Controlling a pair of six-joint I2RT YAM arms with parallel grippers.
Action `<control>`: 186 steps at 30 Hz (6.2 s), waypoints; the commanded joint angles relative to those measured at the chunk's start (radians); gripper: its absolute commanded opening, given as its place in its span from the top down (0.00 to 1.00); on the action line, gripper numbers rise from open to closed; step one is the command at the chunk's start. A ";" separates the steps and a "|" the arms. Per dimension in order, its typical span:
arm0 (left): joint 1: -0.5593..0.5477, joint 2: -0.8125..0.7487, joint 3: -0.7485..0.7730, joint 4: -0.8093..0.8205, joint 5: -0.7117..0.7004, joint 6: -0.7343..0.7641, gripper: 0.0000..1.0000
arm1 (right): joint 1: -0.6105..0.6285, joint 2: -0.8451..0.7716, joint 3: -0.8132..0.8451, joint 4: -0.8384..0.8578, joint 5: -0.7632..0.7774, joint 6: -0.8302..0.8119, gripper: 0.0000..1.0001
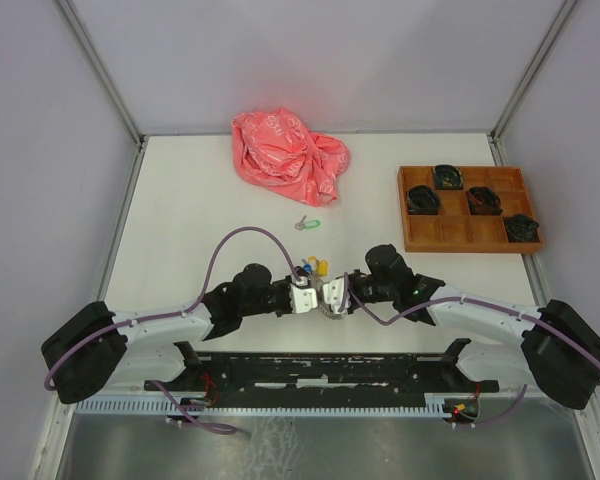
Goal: Put the keys on the keyring
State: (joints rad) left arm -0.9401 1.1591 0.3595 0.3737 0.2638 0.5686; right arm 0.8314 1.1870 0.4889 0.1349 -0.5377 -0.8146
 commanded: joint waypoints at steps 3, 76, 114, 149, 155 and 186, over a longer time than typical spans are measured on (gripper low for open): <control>-0.008 0.003 0.011 0.075 0.014 -0.010 0.97 | 0.005 0.008 0.028 0.039 -0.022 0.000 0.99; -0.007 0.035 0.102 -0.061 0.071 -0.167 0.97 | 0.012 -0.018 0.052 -0.024 -0.014 -0.076 0.99; 0.047 -0.013 0.095 0.065 0.067 -0.429 0.97 | 0.071 0.042 0.076 -0.102 0.057 -0.154 0.99; 0.050 -0.065 -0.070 0.295 -0.079 -0.602 0.86 | 0.046 -0.038 0.080 -0.071 0.144 -0.020 0.99; 0.050 -0.078 -0.067 0.268 -0.104 -0.591 0.73 | 0.046 -0.013 0.123 -0.132 0.136 -0.069 0.99; 0.168 0.074 -0.012 0.366 0.190 -0.459 0.56 | 0.028 0.041 0.235 -0.275 0.089 -0.226 0.99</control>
State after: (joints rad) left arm -0.7982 1.2049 0.3138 0.6254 0.3202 0.0338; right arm 0.8627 1.2263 0.6735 -0.1577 -0.4179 -1.0111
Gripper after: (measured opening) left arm 0.447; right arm 0.012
